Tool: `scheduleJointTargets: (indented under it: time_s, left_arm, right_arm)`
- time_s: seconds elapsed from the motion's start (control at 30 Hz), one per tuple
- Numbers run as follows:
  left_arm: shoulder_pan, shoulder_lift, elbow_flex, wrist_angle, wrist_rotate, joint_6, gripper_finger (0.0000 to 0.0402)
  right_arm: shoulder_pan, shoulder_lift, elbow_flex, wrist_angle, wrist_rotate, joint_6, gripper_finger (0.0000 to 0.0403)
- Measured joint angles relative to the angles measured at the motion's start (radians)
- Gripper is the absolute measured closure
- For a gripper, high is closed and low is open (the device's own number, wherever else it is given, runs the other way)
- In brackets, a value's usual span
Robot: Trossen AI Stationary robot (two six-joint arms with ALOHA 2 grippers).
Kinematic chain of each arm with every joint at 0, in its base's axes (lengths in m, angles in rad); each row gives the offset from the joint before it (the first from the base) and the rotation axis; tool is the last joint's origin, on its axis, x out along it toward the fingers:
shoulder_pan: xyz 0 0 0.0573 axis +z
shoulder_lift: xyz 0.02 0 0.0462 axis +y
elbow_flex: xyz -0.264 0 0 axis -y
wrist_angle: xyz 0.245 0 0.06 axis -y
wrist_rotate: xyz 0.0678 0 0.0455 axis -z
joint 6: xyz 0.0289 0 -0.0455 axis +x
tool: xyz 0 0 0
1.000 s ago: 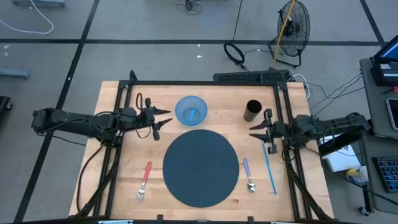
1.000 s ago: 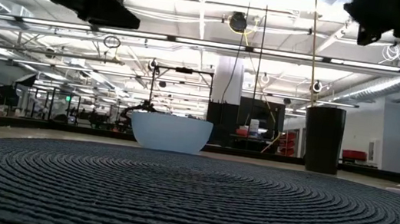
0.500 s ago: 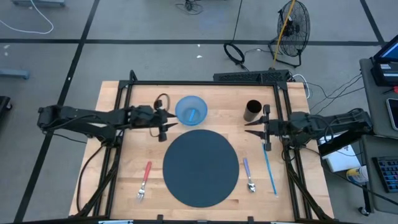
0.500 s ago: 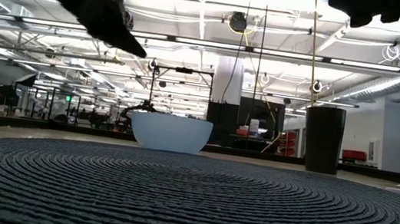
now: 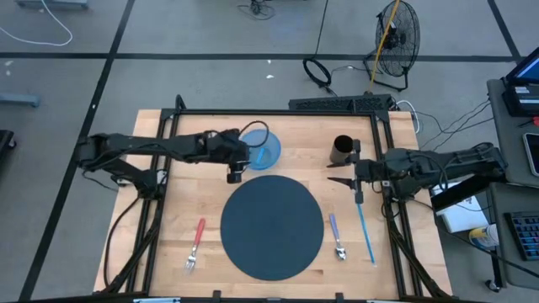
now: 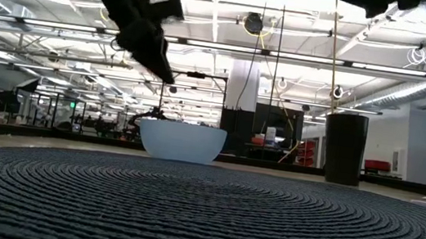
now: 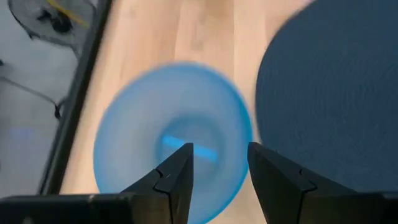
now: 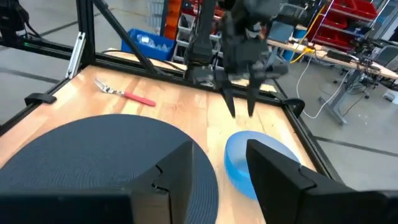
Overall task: Pick & Place Utensil
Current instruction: Put the blue bowl on the blue mat
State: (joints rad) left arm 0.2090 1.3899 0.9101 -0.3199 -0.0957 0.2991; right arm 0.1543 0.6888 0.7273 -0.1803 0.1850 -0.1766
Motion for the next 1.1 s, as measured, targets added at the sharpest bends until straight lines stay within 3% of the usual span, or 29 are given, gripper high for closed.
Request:
scheduleJointTargets:
  time_s: [0.27, 0.77, 1.1]
  left_arm:
    - [0.018, 0.117, 0.030, -0.042, 0.038, 0.080, 0.0243]
    - [0.040, 0.177, 0.033, -0.016, 0.141, 0.110, 0.0243]
    - [0.052, 0.252, 0.030, -0.023, 0.133, 0.112, 0.0243]
  right_arm:
    - [0.000, 0.020, 0.016, -0.050, -0.005, -0.011, 0.0227]
    - [0.000, 0.021, 0.016, -0.050, -0.006, -0.008, 0.0230]
    - [0.000, 0.021, 0.016, -0.049, -0.007, 0.008, 0.0235]
